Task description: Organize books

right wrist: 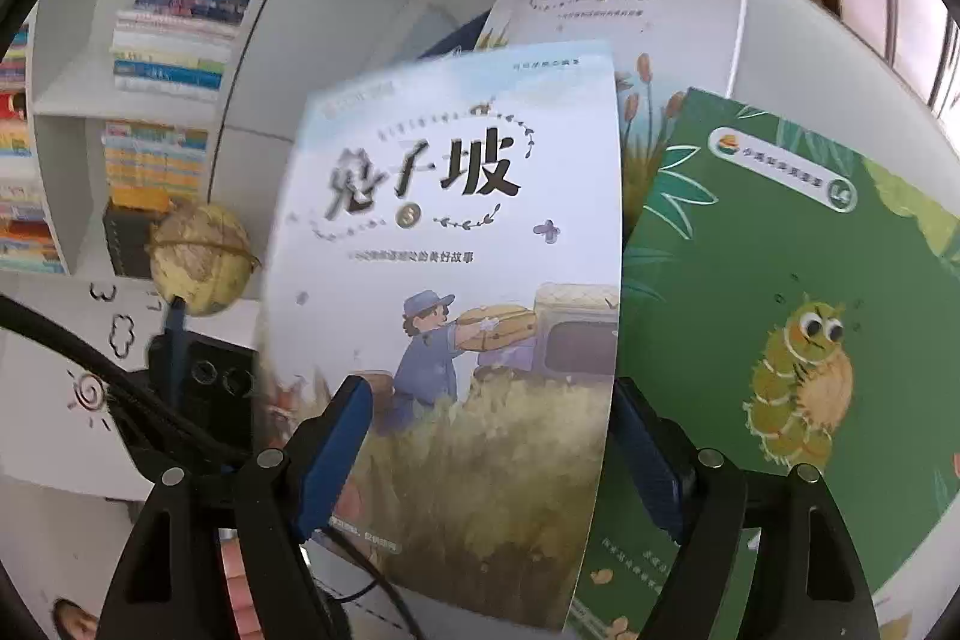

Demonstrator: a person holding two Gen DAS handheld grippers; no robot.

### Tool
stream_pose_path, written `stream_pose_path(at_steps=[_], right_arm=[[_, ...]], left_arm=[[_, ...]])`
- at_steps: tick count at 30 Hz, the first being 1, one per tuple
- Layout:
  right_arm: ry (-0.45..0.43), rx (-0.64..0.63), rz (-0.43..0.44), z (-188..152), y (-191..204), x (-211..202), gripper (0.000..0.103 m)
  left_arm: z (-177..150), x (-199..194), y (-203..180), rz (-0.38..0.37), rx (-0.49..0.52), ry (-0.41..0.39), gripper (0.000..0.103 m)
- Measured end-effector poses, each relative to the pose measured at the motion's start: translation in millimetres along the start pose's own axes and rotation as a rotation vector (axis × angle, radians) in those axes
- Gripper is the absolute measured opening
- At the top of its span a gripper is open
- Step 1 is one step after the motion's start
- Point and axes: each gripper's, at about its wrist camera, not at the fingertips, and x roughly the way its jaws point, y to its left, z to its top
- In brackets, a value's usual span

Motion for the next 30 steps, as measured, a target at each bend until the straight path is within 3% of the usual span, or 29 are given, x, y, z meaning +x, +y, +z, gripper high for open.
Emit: stream_pose_path(at_steps=[9, 14, 16, 19, 22, 24, 27, 29, 30], right_arm=[[-0.090, -0.063, 0.005, -11.3, 22.3, -32.2, 0.085], [-0.037, -0.037, 0.005, -15.5, 16.3, -33.0, 0.085], [-0.036, -0.003, 0.001, -24.6, 2.4, -37.5, 0.085], [-0.026, 0.100, 0.112, -33.2, -23.6, -38.1, 0.085], [-0.030, 0.134, 0.239, -30.3, -28.8, -24.5, 0.083], [-0.027, 0.172, 0.276, -28.0, -30.3, -13.8, 0.069], [-0.066, 0.126, 0.239, -29.3, -23.0, -13.9, 0.039], [-0.074, 0.061, 0.169, -31.8, -12.7, -16.6, 0.036], [-0.084, 0.004, 0.109, -34.2, -4.6, -17.5, 0.032]], left_arm=[[-13.2, -11.2, 3.8, 0.066, -0.020, -0.037, 0.062], [-14.5, -20.6, 30.2, -0.147, -0.219, -0.072, 0.062], [-13.4, -18.8, 27.0, -0.178, -0.218, -0.061, 0.062], [-14.1, -12.2, 20.2, -0.161, -0.196, -0.031, 0.062], [-17.5, -8.6, 21.8, -0.085, -0.177, -0.016, 0.062], [-18.4, -9.6, 20.3, -0.007, -0.138, -0.020, 0.062], [-22.6, -13.6, 7.5, 0.191, 0.016, -0.018, 0.062], [-30.0, -13.1, 0.2, 0.322, 0.135, -0.012, 0.062], [-34.7, -8.2, -8.8, 0.433, 0.234, -0.009, 0.062]])
